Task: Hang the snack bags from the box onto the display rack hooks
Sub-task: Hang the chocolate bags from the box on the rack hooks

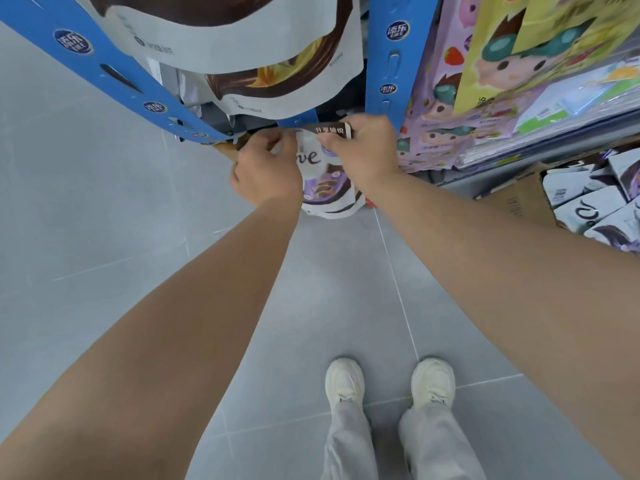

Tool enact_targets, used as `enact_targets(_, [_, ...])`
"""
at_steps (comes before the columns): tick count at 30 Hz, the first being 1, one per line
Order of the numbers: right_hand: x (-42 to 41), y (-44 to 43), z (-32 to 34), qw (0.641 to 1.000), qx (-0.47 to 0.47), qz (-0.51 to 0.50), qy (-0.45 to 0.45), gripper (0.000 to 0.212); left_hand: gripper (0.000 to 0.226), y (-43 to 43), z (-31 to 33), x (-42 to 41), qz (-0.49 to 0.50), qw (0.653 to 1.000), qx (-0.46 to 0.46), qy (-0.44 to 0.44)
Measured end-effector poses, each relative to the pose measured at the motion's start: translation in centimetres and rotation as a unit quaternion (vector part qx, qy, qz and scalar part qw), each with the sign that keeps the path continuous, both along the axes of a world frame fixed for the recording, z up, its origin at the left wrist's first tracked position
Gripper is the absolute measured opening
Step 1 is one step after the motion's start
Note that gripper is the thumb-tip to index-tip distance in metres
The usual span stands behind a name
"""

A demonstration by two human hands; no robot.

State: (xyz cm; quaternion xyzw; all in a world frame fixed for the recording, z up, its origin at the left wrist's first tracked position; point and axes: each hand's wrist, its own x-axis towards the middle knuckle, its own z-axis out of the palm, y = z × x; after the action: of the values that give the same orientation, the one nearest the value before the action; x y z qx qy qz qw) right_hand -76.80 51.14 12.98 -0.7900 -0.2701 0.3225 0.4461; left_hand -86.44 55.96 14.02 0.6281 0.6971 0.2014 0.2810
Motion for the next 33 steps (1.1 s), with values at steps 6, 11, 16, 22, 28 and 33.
enact_targets(6, [0.3, 2.0, -0.5, 0.996, 0.013, -0.084, 0.005, 0.024, 0.02, 1.6, 0.7, 2.2, 0.023, 0.999, -0.038, 0.001])
enact_targets(11, [1.5, 2.5, -0.2, 0.997, 0.012, -0.079, 0.014, 0.048, 0.023, 1.9, 0.2, 2.8, 0.046, 0.993, -0.099, -0.042])
enact_targets(16, [2.2, 2.9, -1.0, 0.997, -0.048, -0.056, -0.002, 0.038, 0.038, 3.4, -1.1, 3.4, 0.054, 0.965, -0.243, -0.086])
enact_targets(22, [2.7, 2.0, -1.9, 0.986, -0.163, 0.007, 0.031, 0.027, 0.068, 2.0, -0.4, 3.2, 0.075, 0.974, -0.207, -0.054])
enact_targets(28, [2.7, -1.7, -0.5, 0.979, -0.165, -0.024, 0.114, 0.032, 0.083, -1.4, 0.2, 2.3, 0.108, 0.963, -0.246, 0.017])
enact_targets(33, [3.4, -9.3, 3.8, 0.969, -0.155, -0.064, 0.184, 0.015, 0.039, -7.3, 3.9, 4.3, -0.015, 0.923, -0.382, -0.037])
